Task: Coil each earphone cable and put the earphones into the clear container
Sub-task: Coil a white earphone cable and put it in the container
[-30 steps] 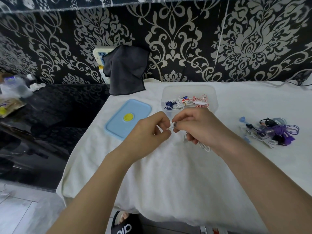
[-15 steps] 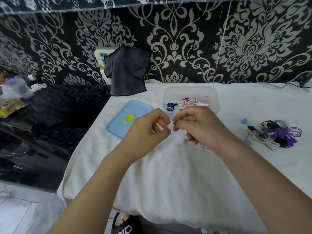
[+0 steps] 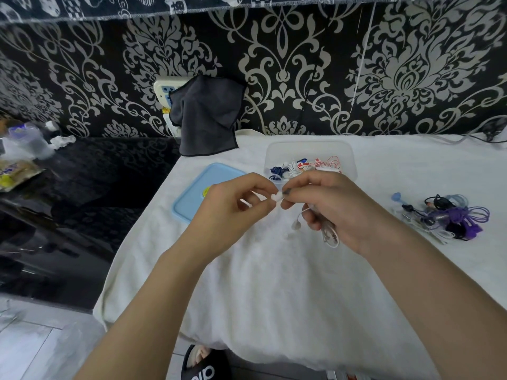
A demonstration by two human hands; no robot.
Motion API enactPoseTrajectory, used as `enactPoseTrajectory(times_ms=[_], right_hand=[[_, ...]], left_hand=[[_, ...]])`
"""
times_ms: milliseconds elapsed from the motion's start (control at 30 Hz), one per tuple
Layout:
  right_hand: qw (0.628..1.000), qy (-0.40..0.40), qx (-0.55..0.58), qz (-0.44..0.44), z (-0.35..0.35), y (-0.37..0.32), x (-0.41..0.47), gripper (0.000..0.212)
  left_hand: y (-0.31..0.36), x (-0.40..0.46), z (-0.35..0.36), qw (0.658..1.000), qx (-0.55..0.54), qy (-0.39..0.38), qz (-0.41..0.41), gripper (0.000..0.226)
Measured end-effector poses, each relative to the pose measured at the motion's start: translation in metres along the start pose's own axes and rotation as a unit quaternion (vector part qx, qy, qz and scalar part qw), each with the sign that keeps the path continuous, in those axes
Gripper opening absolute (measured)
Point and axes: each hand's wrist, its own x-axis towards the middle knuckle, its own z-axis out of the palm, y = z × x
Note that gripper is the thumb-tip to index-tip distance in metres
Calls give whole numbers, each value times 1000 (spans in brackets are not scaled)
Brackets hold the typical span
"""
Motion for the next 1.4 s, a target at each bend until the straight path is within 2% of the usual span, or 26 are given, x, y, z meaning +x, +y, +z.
enactPoseTrajectory(times_ms=[133, 367, 633, 867, 1100, 1167, 1200, 1233, 1267, 1333, 1400], right_hand=[[999, -17, 42, 25, -2, -3, 0, 5], [994, -59, 90, 24, -4, -7, -2, 9], [990, -71, 118, 17, -5, -7, 0, 11], [986, -87, 141, 17, -6, -7, 0, 11], [973, -76, 212, 57, -4, -8, 0, 9], [968, -62, 235, 68, -4, -8, 2, 10], [966, -54, 242, 71, -5, -7, 3, 10], [966, -49, 244, 72, -5, -6, 4, 10], [967, -45, 241, 71, -6, -5, 5, 10], [972, -39, 224, 61, -7, -4, 6, 14], [975, -31, 213, 50, -8, -3, 6, 19]], left_hand=[[5, 0, -2, 998, -60, -1, -5, 21], [10, 2, -6, 983, -180, -21, -22, 14], [9, 4, -6, 965, -256, -39, -39, 9], [9, 10, -5, 900, -398, -100, -147, 10], [14, 13, -4, 895, -413, -82, -146, 9], [8, 15, 2, 922, -352, -38, -158, 10], [2, 15, 6, 950, -270, -15, -154, 15], [-6, 14, 10, 981, -143, -1, -133, 18], [-14, 12, 16, 995, -5, -12, -94, 16], [-25, 7, 27, 979, 182, -81, -33, 15], [-31, 5, 34, 962, 242, -128, -19, 20]])
